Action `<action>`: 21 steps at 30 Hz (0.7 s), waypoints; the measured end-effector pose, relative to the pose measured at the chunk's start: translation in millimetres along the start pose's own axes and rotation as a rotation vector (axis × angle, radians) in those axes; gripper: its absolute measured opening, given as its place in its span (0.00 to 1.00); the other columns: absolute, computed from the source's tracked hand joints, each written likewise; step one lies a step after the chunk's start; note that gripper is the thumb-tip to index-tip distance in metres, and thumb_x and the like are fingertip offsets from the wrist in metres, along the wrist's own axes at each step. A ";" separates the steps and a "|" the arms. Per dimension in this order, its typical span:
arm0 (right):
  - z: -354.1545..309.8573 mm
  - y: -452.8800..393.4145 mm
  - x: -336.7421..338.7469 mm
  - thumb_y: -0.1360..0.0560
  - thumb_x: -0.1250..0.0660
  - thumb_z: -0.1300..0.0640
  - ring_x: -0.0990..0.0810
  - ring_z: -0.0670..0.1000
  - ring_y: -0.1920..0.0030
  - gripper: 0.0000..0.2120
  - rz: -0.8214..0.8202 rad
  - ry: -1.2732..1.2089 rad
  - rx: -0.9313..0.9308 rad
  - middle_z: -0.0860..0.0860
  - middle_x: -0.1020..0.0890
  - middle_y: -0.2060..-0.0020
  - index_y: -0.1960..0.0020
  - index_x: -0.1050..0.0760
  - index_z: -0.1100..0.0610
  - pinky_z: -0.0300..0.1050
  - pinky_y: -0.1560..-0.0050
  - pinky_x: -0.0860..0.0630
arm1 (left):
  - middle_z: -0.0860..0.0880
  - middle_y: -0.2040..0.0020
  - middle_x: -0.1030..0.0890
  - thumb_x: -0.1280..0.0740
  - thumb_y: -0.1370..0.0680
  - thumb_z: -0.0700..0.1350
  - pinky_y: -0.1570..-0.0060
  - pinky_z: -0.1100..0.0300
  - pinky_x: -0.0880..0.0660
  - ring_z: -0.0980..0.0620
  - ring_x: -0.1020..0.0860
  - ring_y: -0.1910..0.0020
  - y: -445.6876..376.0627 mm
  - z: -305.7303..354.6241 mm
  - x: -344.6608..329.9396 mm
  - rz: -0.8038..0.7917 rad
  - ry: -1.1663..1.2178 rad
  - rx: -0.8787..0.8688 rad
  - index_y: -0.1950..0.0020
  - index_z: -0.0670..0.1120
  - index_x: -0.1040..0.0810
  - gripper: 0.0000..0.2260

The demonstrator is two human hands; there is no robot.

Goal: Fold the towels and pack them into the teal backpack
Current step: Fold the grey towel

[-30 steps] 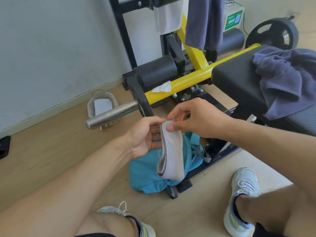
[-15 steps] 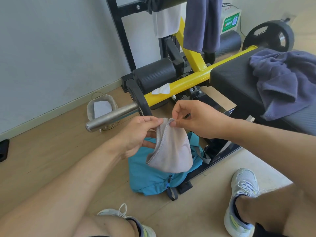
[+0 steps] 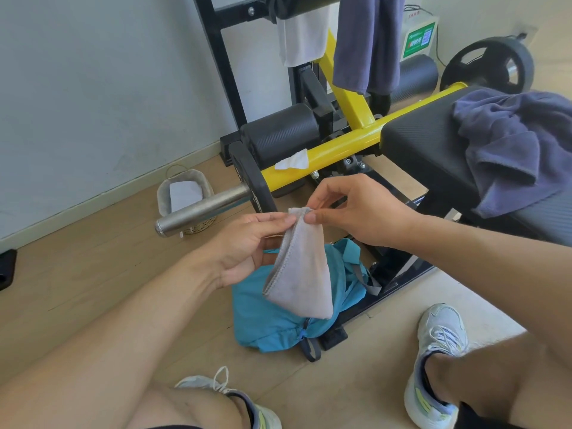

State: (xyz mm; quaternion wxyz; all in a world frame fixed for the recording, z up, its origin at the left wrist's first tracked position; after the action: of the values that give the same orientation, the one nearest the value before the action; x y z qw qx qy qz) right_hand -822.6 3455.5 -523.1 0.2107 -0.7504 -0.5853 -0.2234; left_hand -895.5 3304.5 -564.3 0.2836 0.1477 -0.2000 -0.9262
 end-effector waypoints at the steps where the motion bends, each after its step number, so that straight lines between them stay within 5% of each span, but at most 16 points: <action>1: -0.8 0.3 1.0 0.25 0.25 0.50 0.18 0.40 0.52 0.05 0.014 -0.002 0.008 0.43 0.15 0.55 0.52 0.17 0.50 0.31 0.53 0.23 | 0.47 0.53 0.16 0.29 0.26 0.49 0.62 0.61 0.21 0.53 0.20 0.60 -0.1 0.0 0.7 0.015 0.021 0.004 0.40 0.43 0.15 0.17; 7: -9.5 3.7 -4.4 0.24 0.27 0.51 0.23 0.34 0.48 0.05 -0.015 0.009 0.085 0.40 0.16 0.53 0.50 0.17 0.50 0.25 0.48 0.30 | 0.49 0.55 0.16 0.31 0.20 0.49 0.66 0.62 0.24 0.53 0.22 0.60 1.5 4.1 1.5 0.168 -0.112 -0.053 0.50 0.50 0.12 0.08; 15: -2.3 0.6 -5.3 0.23 0.27 0.50 0.18 0.39 0.50 0.03 -0.003 -0.050 0.010 0.42 0.15 0.54 0.52 0.18 0.49 0.40 0.45 0.22 | 0.46 0.56 0.15 0.34 0.18 0.46 0.70 0.63 0.24 0.54 0.20 0.61 7.2 17.5 -5.0 0.191 -0.201 -0.193 0.49 0.47 0.13 0.10; 19: -1.5 -0.3 -7.1 0.23 0.27 0.51 0.17 0.44 0.51 0.05 0.007 -0.086 -0.012 0.46 0.14 0.54 0.51 0.20 0.52 0.50 0.43 0.20 | 0.49 0.53 0.13 0.24 0.29 0.55 0.56 0.57 0.22 0.53 0.18 0.56 6.6 22.0 -3.9 0.211 -0.303 -0.265 0.51 0.50 0.12 0.11; 21: -0.7 -0.6 -9.1 0.22 0.27 0.54 0.16 0.45 0.52 0.05 -0.002 -0.121 -0.022 0.48 0.14 0.55 0.51 0.21 0.54 0.53 0.42 0.19 | 0.49 0.53 0.13 0.19 0.34 0.48 0.48 0.55 0.19 0.53 0.17 0.54 5.3 23.8 -3.4 0.210 -0.406 -0.334 0.50 0.51 0.13 0.14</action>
State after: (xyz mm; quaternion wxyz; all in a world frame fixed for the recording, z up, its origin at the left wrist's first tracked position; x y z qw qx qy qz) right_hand -825.2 3448.1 -527.8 0.1666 -0.7642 -0.5953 -0.1842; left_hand -899.6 3309.3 -540.5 0.3524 -0.1113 -0.1115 -0.9225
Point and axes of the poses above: each hand's wrist, its own y-axis away from the middle knuckle, its own x-axis out of the back of the hand, z = x × y, the point moved 7 cm from there along -y, towards the middle knuckle
